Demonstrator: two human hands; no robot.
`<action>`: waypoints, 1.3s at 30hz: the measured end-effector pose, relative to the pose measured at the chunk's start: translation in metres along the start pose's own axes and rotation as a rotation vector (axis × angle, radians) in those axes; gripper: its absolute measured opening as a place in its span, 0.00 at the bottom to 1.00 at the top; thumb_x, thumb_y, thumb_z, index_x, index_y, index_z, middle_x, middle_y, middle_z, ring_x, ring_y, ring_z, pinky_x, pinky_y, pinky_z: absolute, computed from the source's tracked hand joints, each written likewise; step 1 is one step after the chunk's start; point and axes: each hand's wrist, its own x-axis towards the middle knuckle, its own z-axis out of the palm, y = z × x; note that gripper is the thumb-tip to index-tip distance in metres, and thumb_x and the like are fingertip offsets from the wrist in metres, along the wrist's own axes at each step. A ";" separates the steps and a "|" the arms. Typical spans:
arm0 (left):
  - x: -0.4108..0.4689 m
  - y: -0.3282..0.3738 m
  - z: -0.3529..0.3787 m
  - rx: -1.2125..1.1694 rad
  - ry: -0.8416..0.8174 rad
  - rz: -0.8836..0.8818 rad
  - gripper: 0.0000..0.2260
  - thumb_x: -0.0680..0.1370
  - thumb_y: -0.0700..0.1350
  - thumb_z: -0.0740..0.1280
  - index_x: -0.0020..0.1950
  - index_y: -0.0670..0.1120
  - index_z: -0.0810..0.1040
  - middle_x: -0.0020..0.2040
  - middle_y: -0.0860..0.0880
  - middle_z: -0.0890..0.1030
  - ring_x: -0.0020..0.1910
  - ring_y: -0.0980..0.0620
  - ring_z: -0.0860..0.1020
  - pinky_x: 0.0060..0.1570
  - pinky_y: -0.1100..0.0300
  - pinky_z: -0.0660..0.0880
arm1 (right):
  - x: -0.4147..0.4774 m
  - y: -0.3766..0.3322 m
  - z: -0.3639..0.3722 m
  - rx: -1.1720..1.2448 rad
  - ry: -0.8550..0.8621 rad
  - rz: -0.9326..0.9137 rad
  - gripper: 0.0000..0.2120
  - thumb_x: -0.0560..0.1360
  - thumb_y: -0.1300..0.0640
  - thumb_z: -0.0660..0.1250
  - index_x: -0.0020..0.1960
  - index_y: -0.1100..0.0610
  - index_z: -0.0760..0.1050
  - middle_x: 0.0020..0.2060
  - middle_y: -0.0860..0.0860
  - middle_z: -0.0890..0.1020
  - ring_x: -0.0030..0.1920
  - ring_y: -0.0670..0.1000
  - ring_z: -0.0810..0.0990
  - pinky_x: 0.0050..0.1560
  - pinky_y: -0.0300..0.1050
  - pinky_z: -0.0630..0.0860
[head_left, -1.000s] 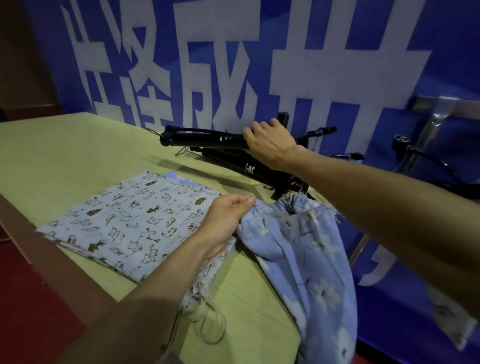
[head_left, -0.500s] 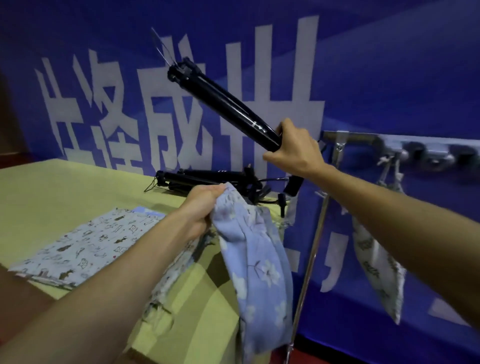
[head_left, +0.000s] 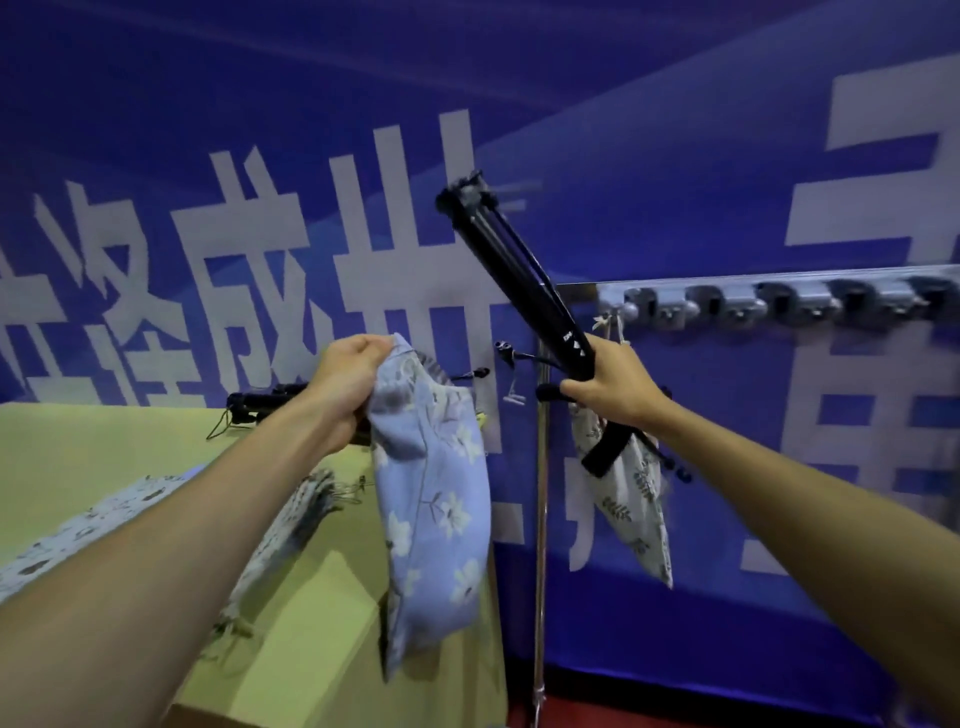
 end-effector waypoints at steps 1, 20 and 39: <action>-0.001 0.001 0.003 0.000 -0.003 0.003 0.09 0.81 0.44 0.62 0.44 0.45 0.78 0.38 0.46 0.80 0.34 0.51 0.78 0.32 0.61 0.76 | -0.003 0.007 -0.002 -0.020 -0.012 0.018 0.11 0.68 0.61 0.70 0.38 0.52 0.68 0.30 0.47 0.73 0.32 0.49 0.73 0.32 0.42 0.67; 0.001 -0.001 -0.007 0.156 0.105 0.122 0.07 0.80 0.45 0.65 0.50 0.46 0.82 0.42 0.48 0.81 0.44 0.47 0.80 0.43 0.55 0.78 | -0.011 0.021 -0.038 -0.658 -0.269 -0.184 0.07 0.69 0.59 0.68 0.40 0.48 0.71 0.31 0.47 0.75 0.37 0.54 0.76 0.33 0.49 0.73; -0.022 -0.018 0.020 0.583 -0.073 0.367 0.11 0.83 0.47 0.55 0.50 0.43 0.73 0.43 0.49 0.76 0.42 0.52 0.73 0.42 0.56 0.70 | -0.004 -0.071 -0.076 -1.188 -0.298 -0.567 0.05 0.72 0.52 0.66 0.48 0.48 0.76 0.43 0.49 0.80 0.44 0.56 0.80 0.37 0.44 0.69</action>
